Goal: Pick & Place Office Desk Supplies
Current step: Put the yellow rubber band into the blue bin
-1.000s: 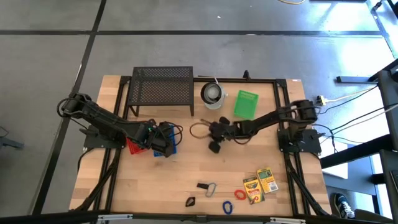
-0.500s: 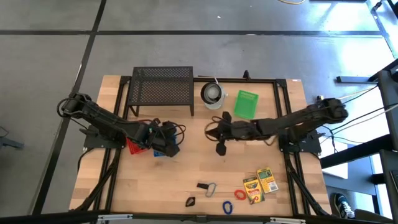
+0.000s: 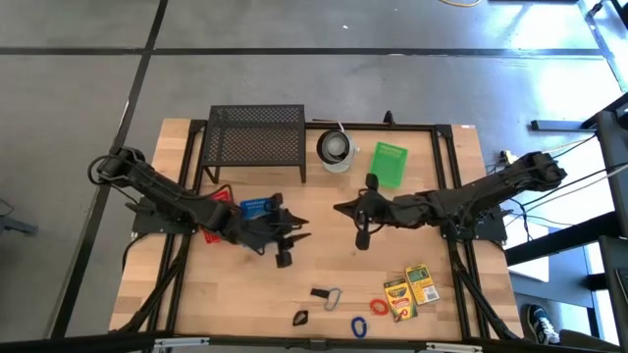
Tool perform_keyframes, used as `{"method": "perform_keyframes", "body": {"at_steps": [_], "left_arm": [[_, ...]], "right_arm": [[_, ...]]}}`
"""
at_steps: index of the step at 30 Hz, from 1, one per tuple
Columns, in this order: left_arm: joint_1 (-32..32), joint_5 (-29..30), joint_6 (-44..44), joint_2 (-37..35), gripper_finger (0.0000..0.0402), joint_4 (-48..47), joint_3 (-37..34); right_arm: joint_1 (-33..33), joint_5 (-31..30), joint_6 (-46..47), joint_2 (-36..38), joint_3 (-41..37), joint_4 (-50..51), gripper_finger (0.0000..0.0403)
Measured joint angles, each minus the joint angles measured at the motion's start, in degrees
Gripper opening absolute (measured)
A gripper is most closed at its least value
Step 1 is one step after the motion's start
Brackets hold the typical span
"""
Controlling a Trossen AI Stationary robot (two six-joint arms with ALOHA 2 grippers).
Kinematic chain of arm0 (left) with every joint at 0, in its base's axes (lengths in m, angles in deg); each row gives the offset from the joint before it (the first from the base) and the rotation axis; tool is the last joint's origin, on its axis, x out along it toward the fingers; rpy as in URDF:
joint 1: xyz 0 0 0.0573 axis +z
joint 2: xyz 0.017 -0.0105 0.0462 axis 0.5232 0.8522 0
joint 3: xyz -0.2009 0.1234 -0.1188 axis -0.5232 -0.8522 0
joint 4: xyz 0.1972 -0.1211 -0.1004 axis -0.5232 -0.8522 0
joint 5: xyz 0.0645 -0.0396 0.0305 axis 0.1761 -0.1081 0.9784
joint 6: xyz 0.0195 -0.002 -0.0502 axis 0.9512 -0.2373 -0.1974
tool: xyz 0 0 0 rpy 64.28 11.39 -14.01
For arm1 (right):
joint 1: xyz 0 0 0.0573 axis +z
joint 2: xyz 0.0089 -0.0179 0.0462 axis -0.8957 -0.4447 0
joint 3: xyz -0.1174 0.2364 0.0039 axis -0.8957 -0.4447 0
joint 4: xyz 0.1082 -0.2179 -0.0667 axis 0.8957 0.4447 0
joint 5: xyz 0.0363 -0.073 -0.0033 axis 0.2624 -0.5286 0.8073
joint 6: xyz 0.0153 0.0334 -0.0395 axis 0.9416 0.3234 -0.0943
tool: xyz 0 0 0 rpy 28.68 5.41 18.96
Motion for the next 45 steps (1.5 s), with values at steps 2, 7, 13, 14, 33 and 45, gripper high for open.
{"method": "perform_keyframes", "body": {"at_steps": [2, 7, 13, 14, 33, 45], "left_arm": [[-0.32, 0.05, 5.13, 0.00, 0.0150, 4.81, 0.00], [-0.36, 0.11, 14.34, 0.00, 0.0180, 13.86, 0.00], [0.73, 0.07, 15.16, 1.67, 0.0209, 19.07, 0.00], [0.99, 0.09, 15.16, 2.34, 0.0212, 20.35, 0.00], [6.07, -3.62, 6.06, 9.84, 0.0206, 25.94, -0.02], [6.07, -4.63, 8.60, 11.50, 0.0018, 30.77, -0.02]], "right_arm": [[0.53, 0.34, -0.82, 0.00, 0.00, -0.90, 0.0000], [1.69, 0.58, -1.01, 0.00, 0.00, -1.17, 0.0000], [1.95, 0.58, -2.03, 0.00, 0.02, -1.67, 0.0000], [1.95, 0.58, -2.37, 0.00, 0.02, -1.89, 0.0000], [1.97, 0.58, -5.49, 0.00, 0.04, -2.11, 0.0004], [1.97, 0.45, -5.17, -0.13, 0.04, -1.79, 0.0005]]}}
